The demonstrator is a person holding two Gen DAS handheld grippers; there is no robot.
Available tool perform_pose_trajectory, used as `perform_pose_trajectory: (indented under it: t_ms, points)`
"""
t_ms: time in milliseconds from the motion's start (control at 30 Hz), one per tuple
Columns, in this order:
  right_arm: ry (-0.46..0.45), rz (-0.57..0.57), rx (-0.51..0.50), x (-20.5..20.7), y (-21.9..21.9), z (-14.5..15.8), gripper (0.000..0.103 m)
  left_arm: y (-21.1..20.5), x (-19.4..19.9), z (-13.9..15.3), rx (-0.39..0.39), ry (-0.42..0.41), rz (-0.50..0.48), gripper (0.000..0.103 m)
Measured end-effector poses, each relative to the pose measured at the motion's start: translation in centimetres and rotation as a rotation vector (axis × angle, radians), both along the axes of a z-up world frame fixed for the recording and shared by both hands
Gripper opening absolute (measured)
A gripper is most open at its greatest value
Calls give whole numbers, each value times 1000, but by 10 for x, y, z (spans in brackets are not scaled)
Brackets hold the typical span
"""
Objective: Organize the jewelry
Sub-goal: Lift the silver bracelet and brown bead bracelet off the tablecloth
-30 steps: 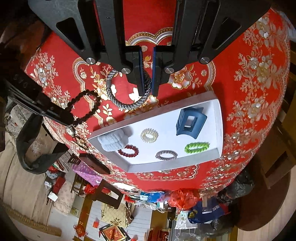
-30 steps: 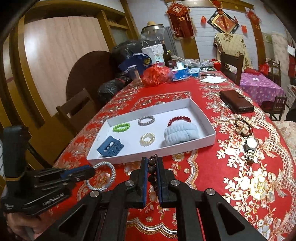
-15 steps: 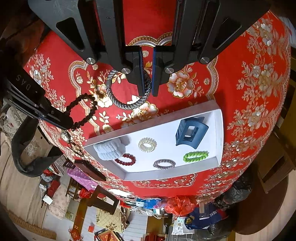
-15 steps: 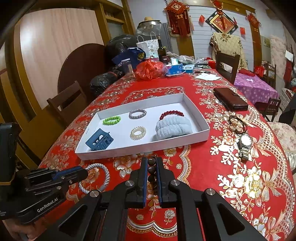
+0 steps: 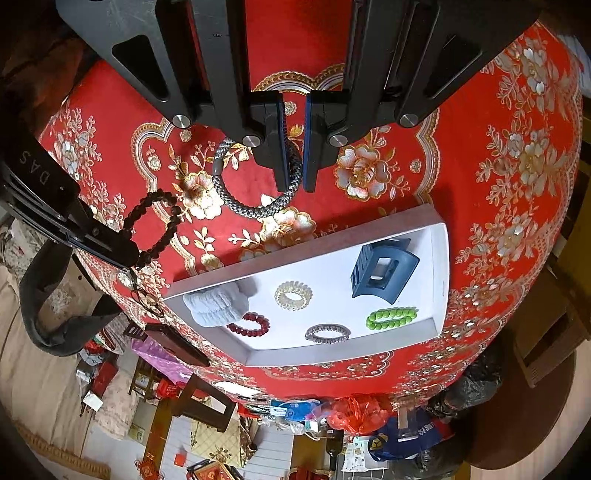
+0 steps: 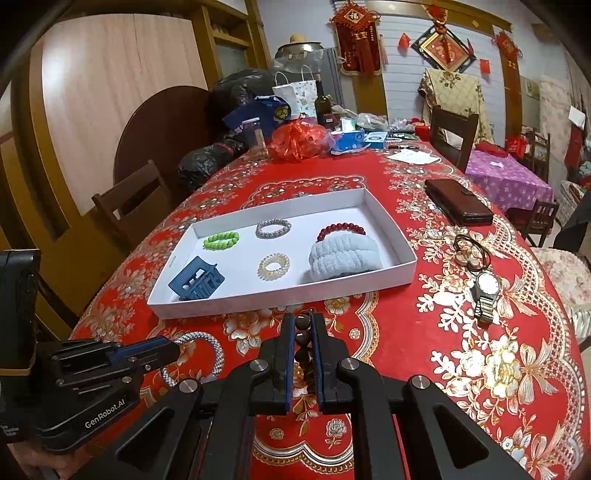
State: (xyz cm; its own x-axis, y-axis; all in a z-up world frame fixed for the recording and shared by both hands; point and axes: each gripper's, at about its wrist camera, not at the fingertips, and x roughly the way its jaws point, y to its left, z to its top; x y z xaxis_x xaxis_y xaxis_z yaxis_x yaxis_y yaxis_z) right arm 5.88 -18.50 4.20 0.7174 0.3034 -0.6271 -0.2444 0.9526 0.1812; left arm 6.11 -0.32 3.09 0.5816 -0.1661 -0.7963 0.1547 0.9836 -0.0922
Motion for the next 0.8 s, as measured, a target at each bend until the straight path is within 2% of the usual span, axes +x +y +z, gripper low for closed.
perform_pose_trajectory:
  t_ms: [800]
  points:
    - [-6, 6, -23, -1, 7, 1, 8, 3, 0, -7, -4, 12, 13, 6]
